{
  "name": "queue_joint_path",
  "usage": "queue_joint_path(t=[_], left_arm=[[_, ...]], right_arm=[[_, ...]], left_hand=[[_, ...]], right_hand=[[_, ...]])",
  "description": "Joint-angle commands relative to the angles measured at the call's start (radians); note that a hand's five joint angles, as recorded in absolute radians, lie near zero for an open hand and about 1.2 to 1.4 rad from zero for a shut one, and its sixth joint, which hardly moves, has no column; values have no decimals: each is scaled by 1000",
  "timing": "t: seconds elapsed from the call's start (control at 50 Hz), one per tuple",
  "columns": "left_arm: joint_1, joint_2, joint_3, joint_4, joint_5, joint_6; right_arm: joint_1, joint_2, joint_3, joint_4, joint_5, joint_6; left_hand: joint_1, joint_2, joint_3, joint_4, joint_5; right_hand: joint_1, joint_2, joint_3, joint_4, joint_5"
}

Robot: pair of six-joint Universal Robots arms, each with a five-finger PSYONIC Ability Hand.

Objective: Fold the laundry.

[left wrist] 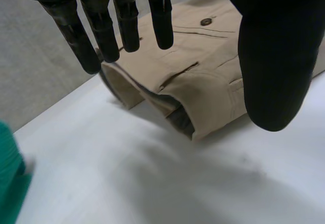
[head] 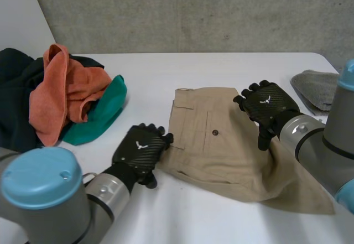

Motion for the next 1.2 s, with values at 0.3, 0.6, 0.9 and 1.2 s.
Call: queue_joint_path(t=[0.3, 0.6, 0.9, 1.2], left_arm=[[21, -214, 265, 242, -181, 182], [65, -118, 657, 383, -93, 136], [-154, -344, 616, 202, 254, -121], [-68, -31, 489, -21, 19, -129]], right_arm=[[-67, -47, 118, -60, -6, -1], [-103, -93, 118, -104, 5, 56], [-187, -93, 138, -118, 5, 90], [-229, -145, 136, -101, -248, -13]], left_hand=[[996, 1012, 1013, 1025, 1032], [996, 1012, 1013, 1025, 1032], [428, 445, 446, 458, 465], [-37, -21, -20, -8, -1]], right_hand=[[-57, -40, -36, -37, -44], [-57, -40, -36, -37, -44], [-57, -40, -36, -37, -44], [-57, -40, -36, -37, -44]])
